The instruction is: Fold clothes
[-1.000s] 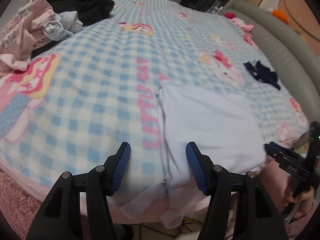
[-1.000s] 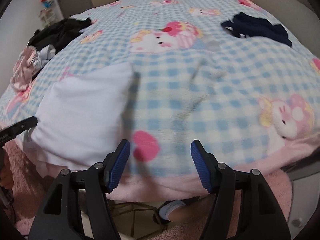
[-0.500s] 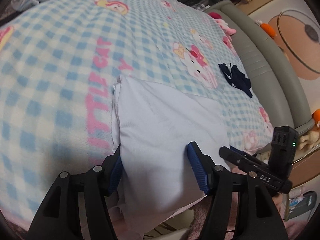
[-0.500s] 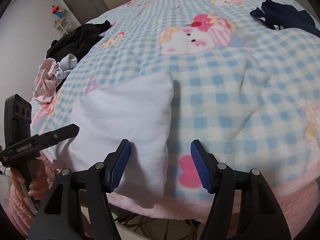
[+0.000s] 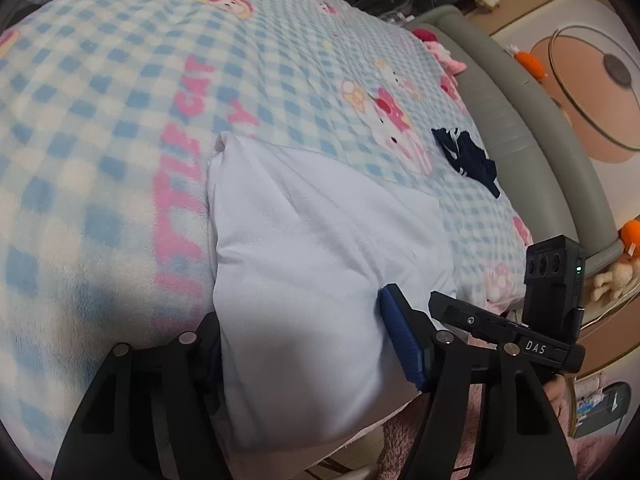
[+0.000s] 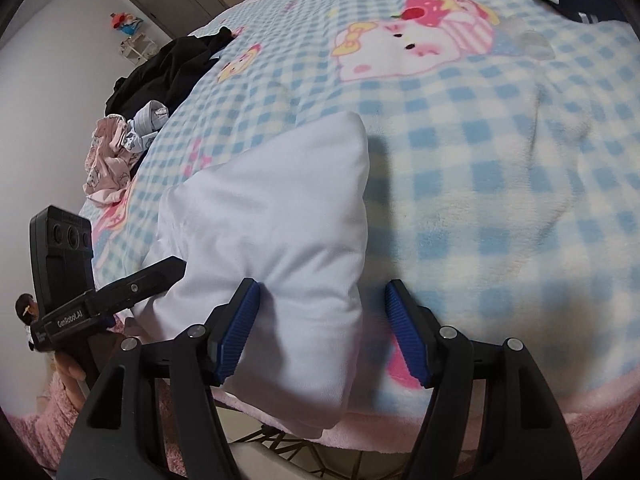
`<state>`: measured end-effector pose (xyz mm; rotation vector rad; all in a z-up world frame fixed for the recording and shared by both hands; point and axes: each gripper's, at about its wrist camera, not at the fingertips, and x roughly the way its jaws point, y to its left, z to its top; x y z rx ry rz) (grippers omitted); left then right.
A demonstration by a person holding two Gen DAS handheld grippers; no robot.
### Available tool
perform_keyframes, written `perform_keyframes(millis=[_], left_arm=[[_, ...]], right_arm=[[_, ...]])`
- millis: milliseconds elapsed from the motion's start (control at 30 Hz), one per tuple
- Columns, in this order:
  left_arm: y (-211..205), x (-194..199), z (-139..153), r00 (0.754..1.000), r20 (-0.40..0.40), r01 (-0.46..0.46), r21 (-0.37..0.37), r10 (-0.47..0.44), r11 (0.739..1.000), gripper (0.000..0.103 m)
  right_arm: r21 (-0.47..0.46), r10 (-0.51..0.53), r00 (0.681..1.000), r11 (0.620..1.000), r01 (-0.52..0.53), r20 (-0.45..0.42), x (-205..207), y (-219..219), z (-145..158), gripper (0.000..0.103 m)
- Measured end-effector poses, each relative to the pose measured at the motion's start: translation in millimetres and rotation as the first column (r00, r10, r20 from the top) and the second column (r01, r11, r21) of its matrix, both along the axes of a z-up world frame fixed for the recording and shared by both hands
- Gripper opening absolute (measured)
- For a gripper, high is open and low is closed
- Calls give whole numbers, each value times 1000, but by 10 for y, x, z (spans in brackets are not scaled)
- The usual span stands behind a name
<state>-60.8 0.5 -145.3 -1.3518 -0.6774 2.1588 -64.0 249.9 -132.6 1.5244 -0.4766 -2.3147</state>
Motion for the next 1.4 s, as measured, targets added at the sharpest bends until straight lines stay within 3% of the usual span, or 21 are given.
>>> perform_keyframes(millis=[133,233,300,400,600,633,700,800,833,933,1000,1067,1267,1400], left_arm=[[-1,-58,-54,1000,24,7,3,-7,1000,70],[21,-89,-103,999,29,28,7,-28,1000,79],[58,-111,-106,998,35,47,-12,-46,999,80],[54,-151,-109,996,66,57,-4,-56,998,80],[105,-38,15,1000,8,0,-78,1,997,59],[109,-15,46,1000,-4,-6,-80,6,997,56],[114,10,117,1000,-25,-4,-84,1,996,50],[117,24,187,999,-49,6,-88,-10,996,48],[112,23,196,999,-52,8,-86,-12,996,48],[45,-28,71,1000,-9,5,-46,-5,999,49],[20,-62,-8,1000,22,17,-11,-16,1000,55],[12,-88,-28,999,44,28,0,-28,1000,54],[168,65,230,999,-43,26,-81,-29,996,41],[311,109,506,992,-105,51,-120,-64,991,38]], right_arm=[[-25,2,1000,1000,-1,15,-51,-2,-51,74],[-17,12,1000,1000,-12,7,-62,-46,-37,72],[-7,23,1000,1000,-23,-10,-46,-80,-8,61],[2,35,999,999,-35,-30,-28,-117,22,58],[-58,-6,1000,998,6,5,-83,-51,-75,67],[-54,-1,1000,999,2,3,-81,-58,-65,65],[-42,14,1000,999,-15,-20,-52,-84,13,48],[-40,15,999,999,-17,-52,-4,-85,121,41],[-54,6,999,999,-9,-43,-11,-66,97,41],[-112,-16,1000,994,17,8,-62,-8,-48,58],[-123,-13,1000,992,15,16,-86,-11,-78,62],[-123,-6,1000,992,8,17,-100,-28,-74,63],[-50,10,999,999,-13,-49,-24,-106,160,31],[-69,-26,996,997,20,-81,40,-9,316,23]])
